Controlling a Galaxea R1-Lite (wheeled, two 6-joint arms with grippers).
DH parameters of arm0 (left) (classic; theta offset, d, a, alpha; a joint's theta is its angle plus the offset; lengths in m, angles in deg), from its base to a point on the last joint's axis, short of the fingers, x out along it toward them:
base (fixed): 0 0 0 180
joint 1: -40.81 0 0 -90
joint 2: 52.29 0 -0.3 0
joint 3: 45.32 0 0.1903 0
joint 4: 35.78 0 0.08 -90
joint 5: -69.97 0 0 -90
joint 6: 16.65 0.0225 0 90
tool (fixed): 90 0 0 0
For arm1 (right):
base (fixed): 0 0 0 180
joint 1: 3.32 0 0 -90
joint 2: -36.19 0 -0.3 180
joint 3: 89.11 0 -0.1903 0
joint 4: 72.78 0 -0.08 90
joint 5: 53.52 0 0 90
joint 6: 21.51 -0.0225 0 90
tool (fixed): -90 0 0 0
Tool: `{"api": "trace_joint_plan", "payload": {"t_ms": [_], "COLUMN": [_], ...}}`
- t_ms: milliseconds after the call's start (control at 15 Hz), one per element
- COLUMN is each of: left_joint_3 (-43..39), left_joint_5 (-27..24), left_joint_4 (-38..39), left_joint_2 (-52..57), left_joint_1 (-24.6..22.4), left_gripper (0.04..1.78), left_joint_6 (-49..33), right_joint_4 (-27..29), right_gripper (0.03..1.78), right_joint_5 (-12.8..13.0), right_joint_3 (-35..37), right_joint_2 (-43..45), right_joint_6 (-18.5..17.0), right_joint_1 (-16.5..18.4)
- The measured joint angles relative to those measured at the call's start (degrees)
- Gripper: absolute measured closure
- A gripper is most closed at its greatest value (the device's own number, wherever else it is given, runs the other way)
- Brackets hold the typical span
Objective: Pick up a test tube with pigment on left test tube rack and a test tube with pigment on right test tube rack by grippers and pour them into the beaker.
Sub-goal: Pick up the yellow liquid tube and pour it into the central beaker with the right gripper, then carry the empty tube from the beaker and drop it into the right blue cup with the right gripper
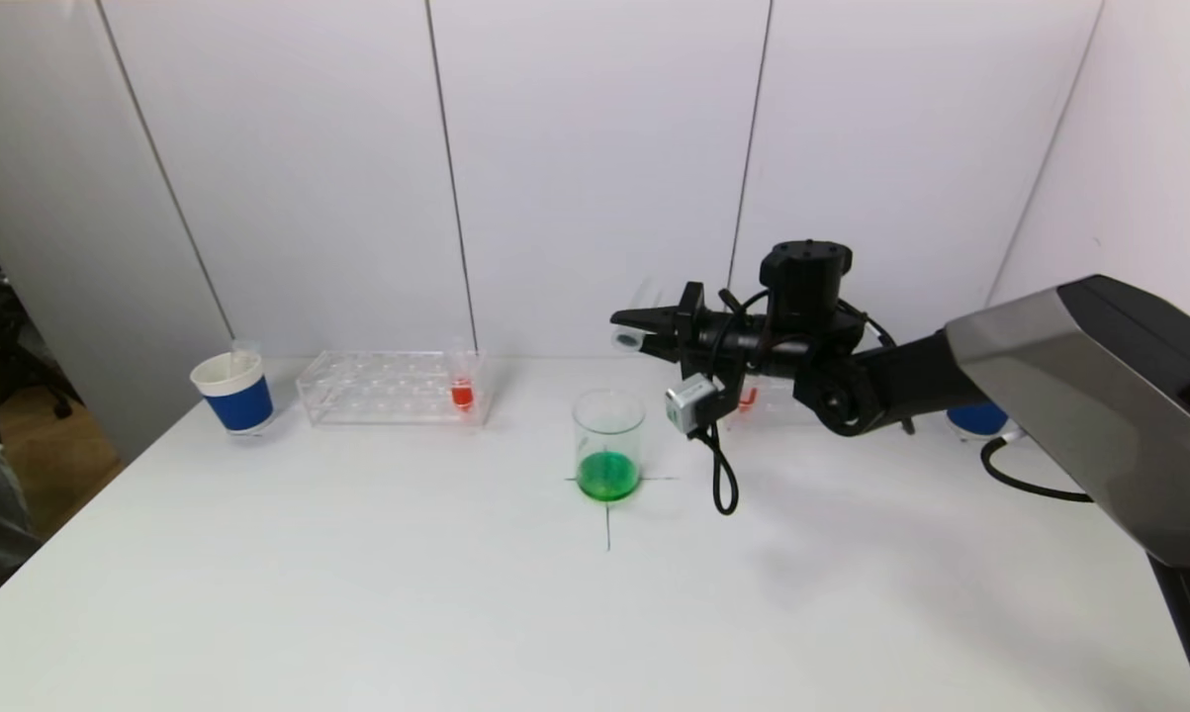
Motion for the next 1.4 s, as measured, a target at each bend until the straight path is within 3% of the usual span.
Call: {"api": "trace_joint_plan", "payload": {"t_ms": [333, 533, 733, 867, 1067, 1267, 1400], "left_joint_3": [0.0, 0.0, 0.0, 0.0, 0.0, 0.0, 0.0], "left_joint_5": [0.0, 0.0, 0.0, 0.0, 0.0, 0.0, 0.0], "left_joint_4": [0.0, 0.0, 0.0, 0.0, 0.0, 0.0, 0.0], "left_joint_2": [0.0, 0.0, 0.0, 0.0, 0.0, 0.0, 0.0], "left_joint_1": [0.0, 0.0, 0.0, 0.0, 0.0, 0.0, 0.0], "left_gripper": [0.06, 0.06, 0.06, 0.06, 0.06, 0.06, 0.06], "left_joint_6": [0.0, 0.0, 0.0, 0.0, 0.0, 0.0, 0.0], "right_joint_4": [0.0, -0.8, -4.2, -8.5, -11.0, -11.5, -11.7], "right_gripper": [1.34, 1.34, 1.34, 1.34, 1.34, 1.34, 1.34], "right_joint_5": [0.0, 0.0, 1.0, 3.9, 12.4, 18.4, 24.5], "right_joint_3": [0.1, 1.3, 3.0, 3.3, 3.4, 3.3, 3.0], "right_joint_2": [0.4, 1.0, 2.3, 3.4, 6.2, 8.6, 10.9], "right_joint_6": [-0.1, -4.3, -14.2, -22.9, -38.1, -48.5, -57.3], "right_joint_1": [-0.2, -1.0, -1.7, -2.1, -2.3, -2.5, -2.5]}}
